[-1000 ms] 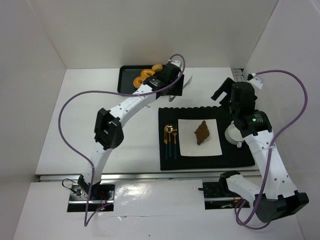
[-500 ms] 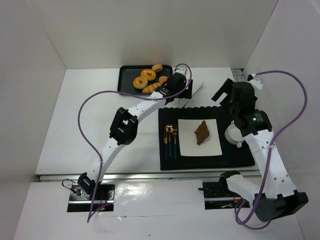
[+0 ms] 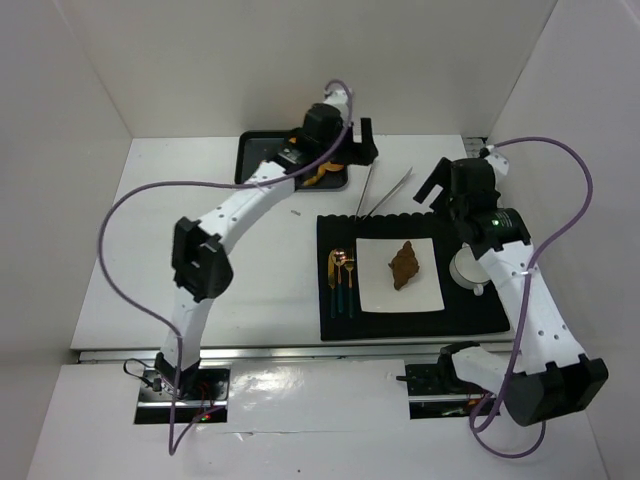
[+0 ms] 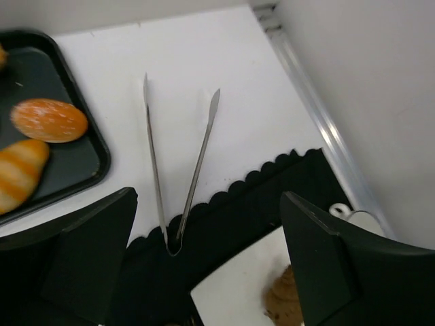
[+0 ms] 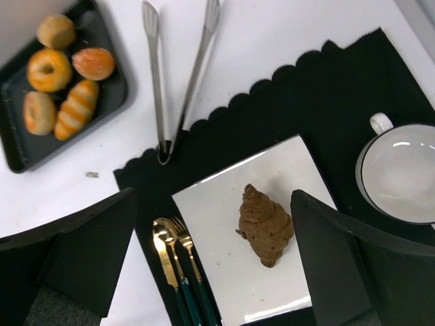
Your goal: Place the bread
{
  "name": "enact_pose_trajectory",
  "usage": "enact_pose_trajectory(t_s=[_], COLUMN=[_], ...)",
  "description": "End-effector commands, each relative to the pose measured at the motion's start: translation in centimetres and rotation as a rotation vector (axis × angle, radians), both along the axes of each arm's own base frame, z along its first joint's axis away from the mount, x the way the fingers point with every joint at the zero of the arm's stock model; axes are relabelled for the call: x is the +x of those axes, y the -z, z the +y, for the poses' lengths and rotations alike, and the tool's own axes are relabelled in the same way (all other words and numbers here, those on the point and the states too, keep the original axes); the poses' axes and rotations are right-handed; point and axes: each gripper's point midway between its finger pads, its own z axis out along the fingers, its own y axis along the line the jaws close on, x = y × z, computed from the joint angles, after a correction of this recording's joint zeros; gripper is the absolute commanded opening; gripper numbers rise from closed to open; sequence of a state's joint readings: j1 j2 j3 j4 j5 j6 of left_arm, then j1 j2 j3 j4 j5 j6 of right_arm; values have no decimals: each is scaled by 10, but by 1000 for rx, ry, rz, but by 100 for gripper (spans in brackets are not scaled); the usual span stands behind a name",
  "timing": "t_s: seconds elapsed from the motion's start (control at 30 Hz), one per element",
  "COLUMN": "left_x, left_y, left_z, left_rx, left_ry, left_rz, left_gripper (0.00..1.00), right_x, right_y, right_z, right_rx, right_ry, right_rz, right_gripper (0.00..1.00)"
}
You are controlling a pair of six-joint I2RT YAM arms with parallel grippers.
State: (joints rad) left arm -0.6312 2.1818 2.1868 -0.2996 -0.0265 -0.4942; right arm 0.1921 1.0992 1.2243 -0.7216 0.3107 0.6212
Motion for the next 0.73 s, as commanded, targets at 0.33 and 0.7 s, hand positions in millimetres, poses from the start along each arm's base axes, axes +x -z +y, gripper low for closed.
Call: enact_pose_trajectory(t_s=[0.33, 0.7], left_x=[-89, -116], left_y=[-46, -16], left_z=[192, 262], left_rx=[98, 87], left_ry=[-227, -354], left_rz=[88, 213], left_gripper=[100, 100], right_x=[21, 23], right_y=[79, 113], right_z=[-7, 1], right_rx=[-70, -43], right_ry=[69, 45], right_rz=[280, 321], right_gripper=[100, 100])
